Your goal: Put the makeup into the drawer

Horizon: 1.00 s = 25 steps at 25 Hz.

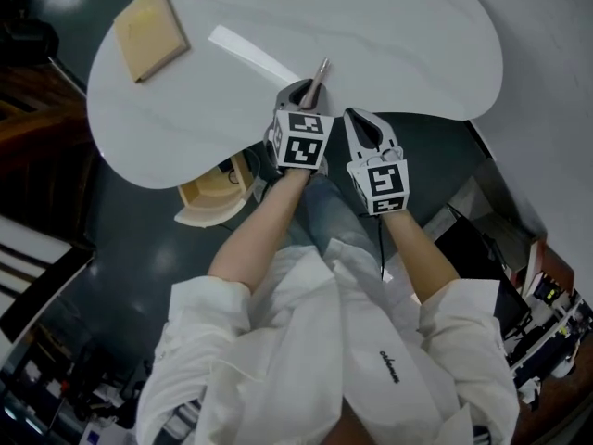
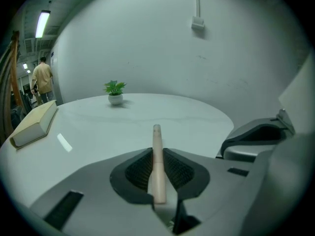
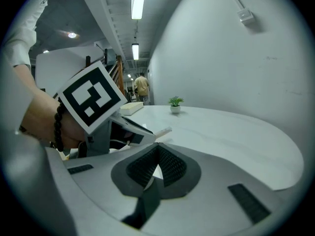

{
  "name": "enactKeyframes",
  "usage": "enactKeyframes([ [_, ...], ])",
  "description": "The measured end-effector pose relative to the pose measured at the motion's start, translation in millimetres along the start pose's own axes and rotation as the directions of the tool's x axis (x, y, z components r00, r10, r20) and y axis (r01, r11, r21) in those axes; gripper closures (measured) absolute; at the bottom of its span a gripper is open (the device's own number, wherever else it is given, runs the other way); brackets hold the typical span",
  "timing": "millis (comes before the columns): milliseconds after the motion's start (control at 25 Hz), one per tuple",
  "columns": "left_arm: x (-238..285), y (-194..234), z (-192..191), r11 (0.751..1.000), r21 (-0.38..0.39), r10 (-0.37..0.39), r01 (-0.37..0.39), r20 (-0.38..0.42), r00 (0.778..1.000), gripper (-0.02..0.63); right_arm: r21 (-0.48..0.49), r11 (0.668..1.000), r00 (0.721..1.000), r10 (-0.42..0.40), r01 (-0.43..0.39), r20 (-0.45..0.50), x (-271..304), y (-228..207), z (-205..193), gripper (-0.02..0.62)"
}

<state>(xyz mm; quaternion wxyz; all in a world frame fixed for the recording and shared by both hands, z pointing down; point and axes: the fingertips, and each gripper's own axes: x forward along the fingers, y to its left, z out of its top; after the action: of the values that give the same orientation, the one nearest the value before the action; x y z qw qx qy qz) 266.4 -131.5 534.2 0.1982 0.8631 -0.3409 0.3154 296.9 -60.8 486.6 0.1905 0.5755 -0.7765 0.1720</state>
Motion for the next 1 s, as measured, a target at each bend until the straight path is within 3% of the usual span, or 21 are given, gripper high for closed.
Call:
enactKeyframes([
  [240, -72.5, 19.7, -11.9, 0.996, 0.004, -0.089, 0.089, 0.102, 0.991, 0.525, -0.019, 0.997, 0.997, 0.071, -0.071, 0.013, -6.6, 58.9, -0.2, 0.578],
  [480, -156.0, 56.6, -55.3, 0.99, 0.032, -0.138, 0.135, 0.167, 0.976, 0.525, -0.048, 0.984, 0.985, 0.172, -0.172, 0.0, 0.5, 146.9, -6.7, 0.578],
  [680, -207.4, 83.8, -113.3, 0.988, 0.062, -0.146, 0.138, 0.14, 0.979, 0.525, -0.081, 0.958, 0.962, 0.272, -0.274, -0.029, 10.7, 218.5, -14.4, 0.578],
  [840, -228.8, 89.4, -153.7, 0.987, 0.097, -0.139, 0.129, 0.109, 0.984, 0.525, -0.105, 0.938, 0.943, 0.326, -0.331, -0.062, 11.9, 251.7, -32.3, 0.578],
  [1000, -243.9, 112.4, -199.1, 0.963, 0.2, -0.186, 0.178, 0.022, 0.982, 0.525, -0.138, 0.92, 0.93, 0.354, -0.366, -0.101, 27.1, 288.8, -48.4, 0.578],
])
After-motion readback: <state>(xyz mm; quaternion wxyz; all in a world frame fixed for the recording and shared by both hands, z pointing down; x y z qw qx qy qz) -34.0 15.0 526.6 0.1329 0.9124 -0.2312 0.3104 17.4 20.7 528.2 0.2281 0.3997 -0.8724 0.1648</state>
